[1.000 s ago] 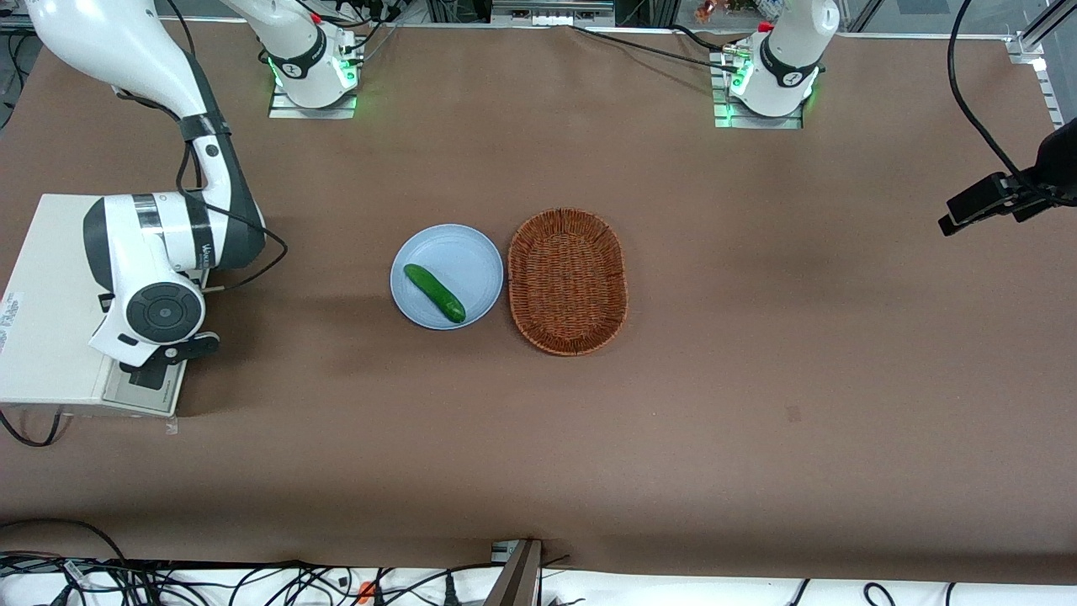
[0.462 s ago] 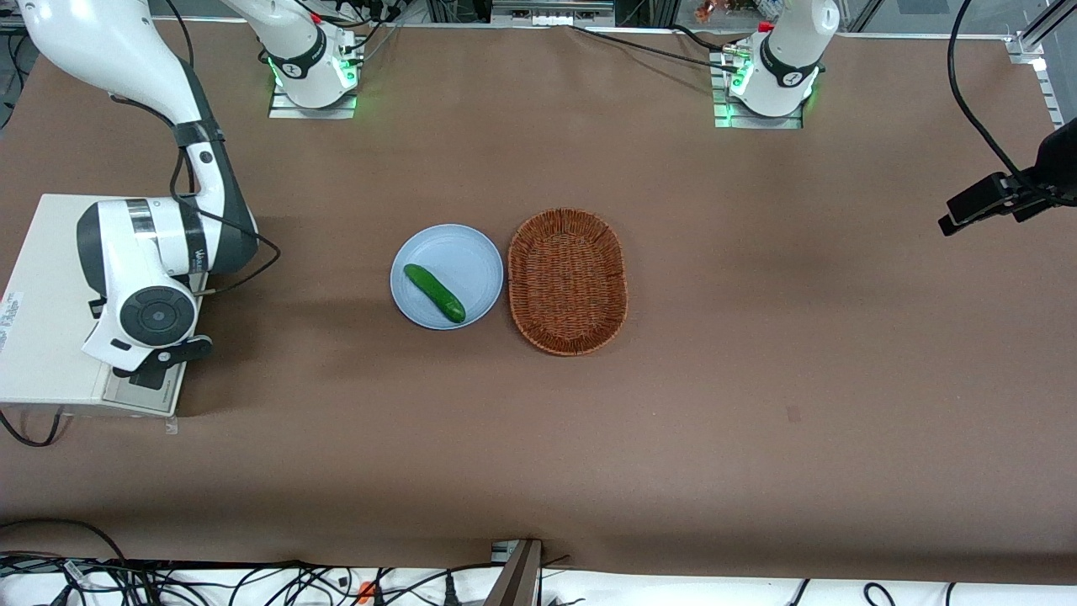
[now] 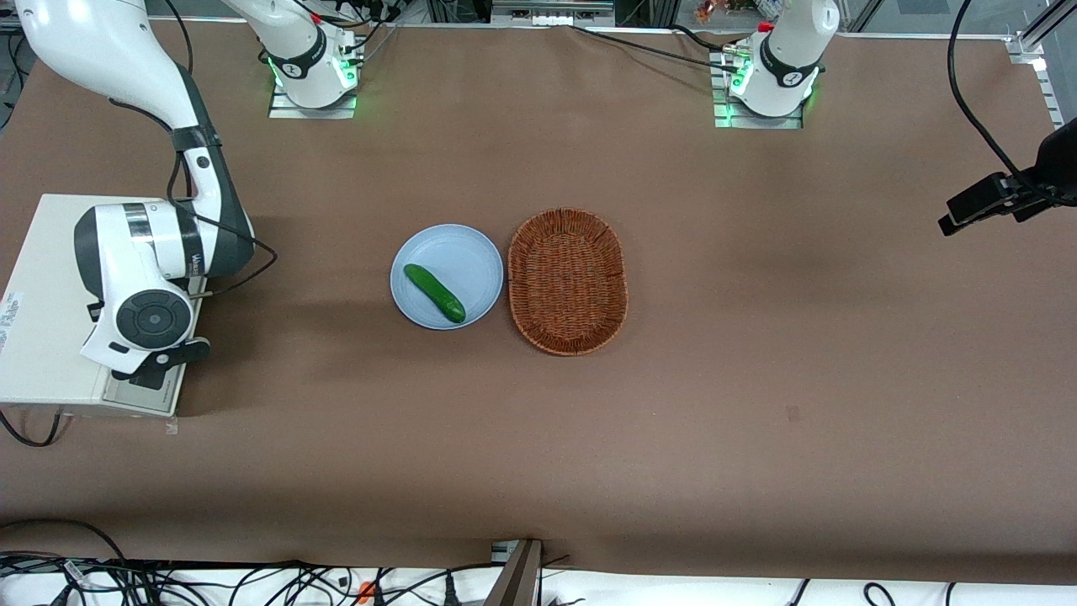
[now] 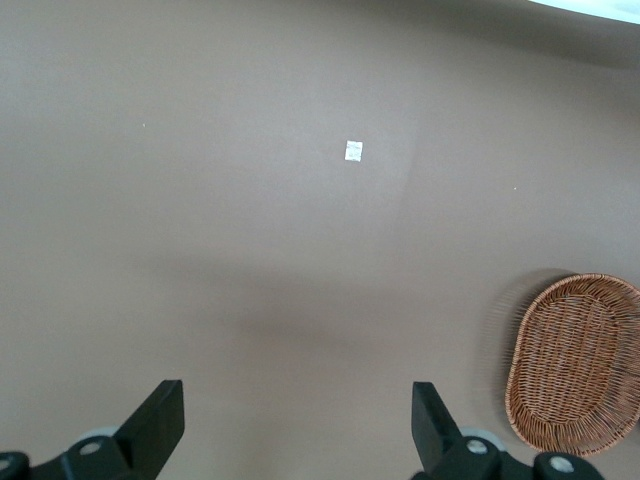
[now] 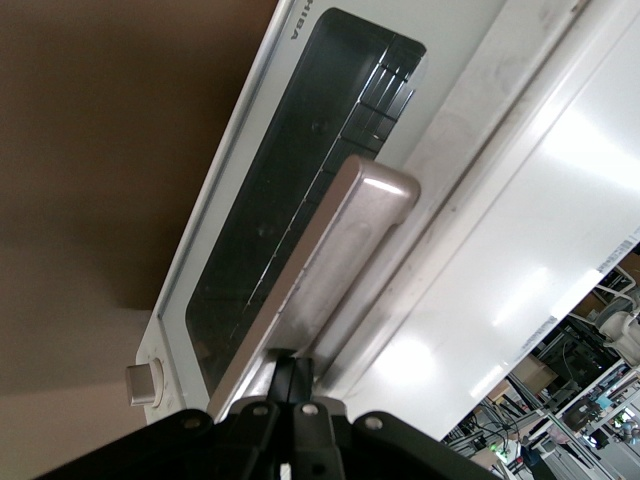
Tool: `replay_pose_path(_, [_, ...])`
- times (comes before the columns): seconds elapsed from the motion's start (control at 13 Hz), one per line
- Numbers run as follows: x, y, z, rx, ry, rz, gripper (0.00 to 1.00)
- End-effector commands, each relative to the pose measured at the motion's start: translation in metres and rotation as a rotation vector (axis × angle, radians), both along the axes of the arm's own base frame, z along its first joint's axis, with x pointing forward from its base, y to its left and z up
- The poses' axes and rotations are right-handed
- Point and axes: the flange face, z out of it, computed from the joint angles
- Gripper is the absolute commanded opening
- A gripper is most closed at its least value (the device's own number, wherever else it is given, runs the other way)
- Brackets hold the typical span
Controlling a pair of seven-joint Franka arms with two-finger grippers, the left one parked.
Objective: Open oven door with right arm only
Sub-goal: 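Lower the right gripper onto the silver door handle and grasp it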
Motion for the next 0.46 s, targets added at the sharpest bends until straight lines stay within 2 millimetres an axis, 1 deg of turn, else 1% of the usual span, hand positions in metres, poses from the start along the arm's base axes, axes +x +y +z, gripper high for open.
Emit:
replay_pose_path(0.0, [0.007, 0.007, -0.015, 0.006, -0.005, 0.024, 0.00])
replay_pose_path(0.38, [0.011, 0.017, -0.035, 0.012, -0.018, 0.026, 0.00])
